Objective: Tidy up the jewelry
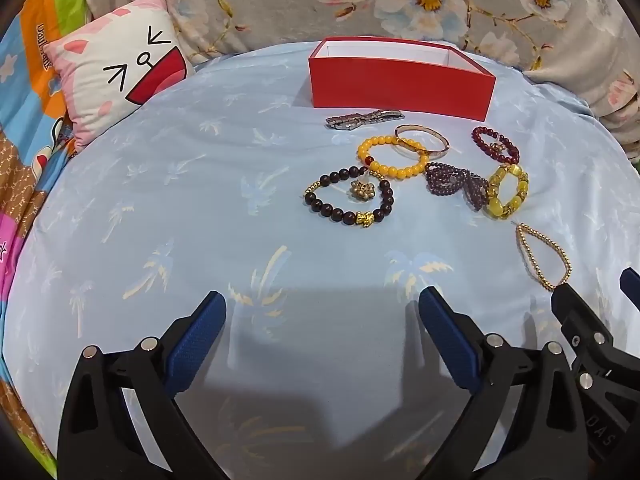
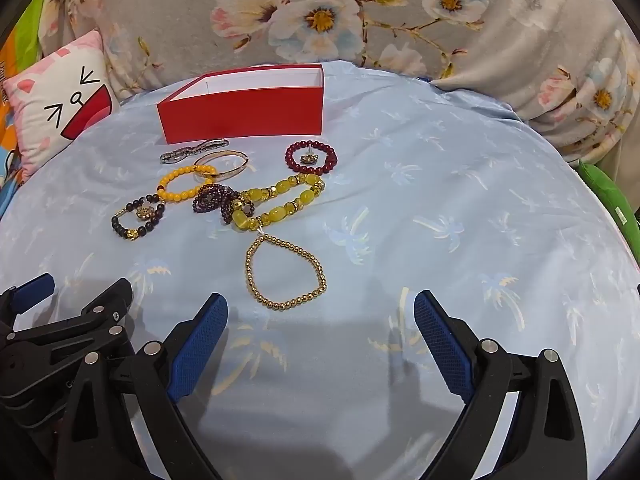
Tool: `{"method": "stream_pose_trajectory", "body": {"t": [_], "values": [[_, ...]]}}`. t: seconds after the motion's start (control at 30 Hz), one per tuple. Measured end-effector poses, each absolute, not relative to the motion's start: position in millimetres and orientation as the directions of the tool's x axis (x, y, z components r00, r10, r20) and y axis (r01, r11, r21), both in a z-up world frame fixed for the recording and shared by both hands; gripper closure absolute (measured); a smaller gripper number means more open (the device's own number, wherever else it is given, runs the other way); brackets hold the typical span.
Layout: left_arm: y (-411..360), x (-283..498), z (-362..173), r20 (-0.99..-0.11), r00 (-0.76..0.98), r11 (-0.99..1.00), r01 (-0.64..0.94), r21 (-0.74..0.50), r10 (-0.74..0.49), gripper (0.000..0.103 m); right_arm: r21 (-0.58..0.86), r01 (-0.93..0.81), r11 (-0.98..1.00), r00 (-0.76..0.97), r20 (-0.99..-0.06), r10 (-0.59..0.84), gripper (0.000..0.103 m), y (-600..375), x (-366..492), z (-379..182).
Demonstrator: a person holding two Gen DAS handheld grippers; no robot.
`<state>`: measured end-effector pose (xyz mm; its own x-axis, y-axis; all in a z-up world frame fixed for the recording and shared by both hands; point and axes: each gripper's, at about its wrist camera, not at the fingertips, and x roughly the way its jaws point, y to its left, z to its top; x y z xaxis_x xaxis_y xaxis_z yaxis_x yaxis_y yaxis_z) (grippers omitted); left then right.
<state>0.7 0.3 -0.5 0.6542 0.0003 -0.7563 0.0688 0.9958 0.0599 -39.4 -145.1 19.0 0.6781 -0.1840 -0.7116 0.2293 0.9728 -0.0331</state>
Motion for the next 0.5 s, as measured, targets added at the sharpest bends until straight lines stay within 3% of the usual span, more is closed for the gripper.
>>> {"method": "stream_pose_trajectory", "body": {"t": [0.5], "values": [[3.0, 1.3, 1.9, -0.747, 0.665, 0.996, 0.064, 0.061, 0.003, 0.011, -0.044, 0.229, 0.972, 0.676, -0.712, -0.191, 0.012, -144.4, -43.5, 18.0]]}}
